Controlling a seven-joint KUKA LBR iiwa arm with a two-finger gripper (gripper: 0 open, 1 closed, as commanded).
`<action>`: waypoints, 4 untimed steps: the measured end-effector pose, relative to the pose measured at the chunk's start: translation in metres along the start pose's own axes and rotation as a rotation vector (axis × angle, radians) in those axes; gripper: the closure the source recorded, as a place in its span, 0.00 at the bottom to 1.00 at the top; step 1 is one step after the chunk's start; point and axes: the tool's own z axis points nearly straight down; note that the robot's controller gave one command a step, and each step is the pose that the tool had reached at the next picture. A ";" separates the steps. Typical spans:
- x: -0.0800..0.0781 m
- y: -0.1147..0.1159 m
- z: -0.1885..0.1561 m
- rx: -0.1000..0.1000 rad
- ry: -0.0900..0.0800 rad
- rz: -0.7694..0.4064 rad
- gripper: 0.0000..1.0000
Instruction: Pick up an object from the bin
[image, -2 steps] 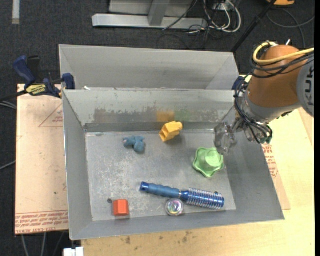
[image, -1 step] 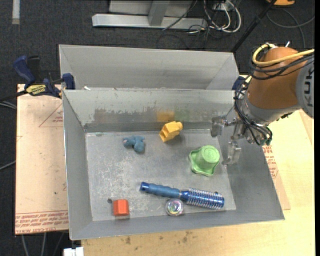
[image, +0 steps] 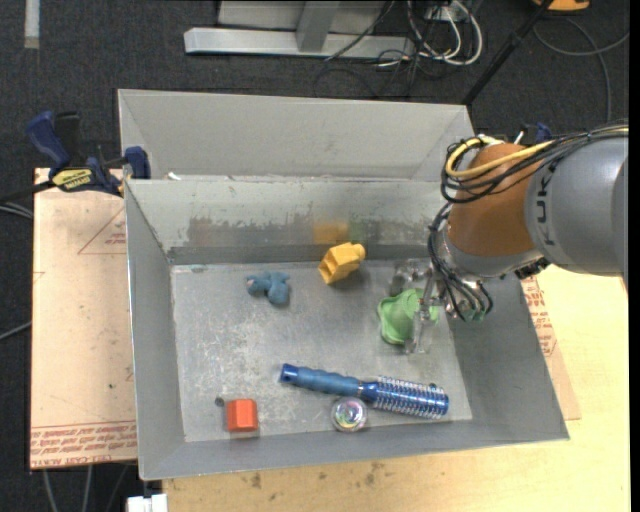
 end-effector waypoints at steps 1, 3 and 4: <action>-0.002 0.000 -0.005 0.001 -0.007 0.000 1.00; 0.063 -0.028 -0.137 0.002 -0.007 -0.023 0.00; 0.030 -0.047 -0.016 -0.002 -0.024 0.269 0.00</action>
Offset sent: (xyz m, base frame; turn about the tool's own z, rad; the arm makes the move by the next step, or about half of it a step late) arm 0.0000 0.0000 0.0000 0.0000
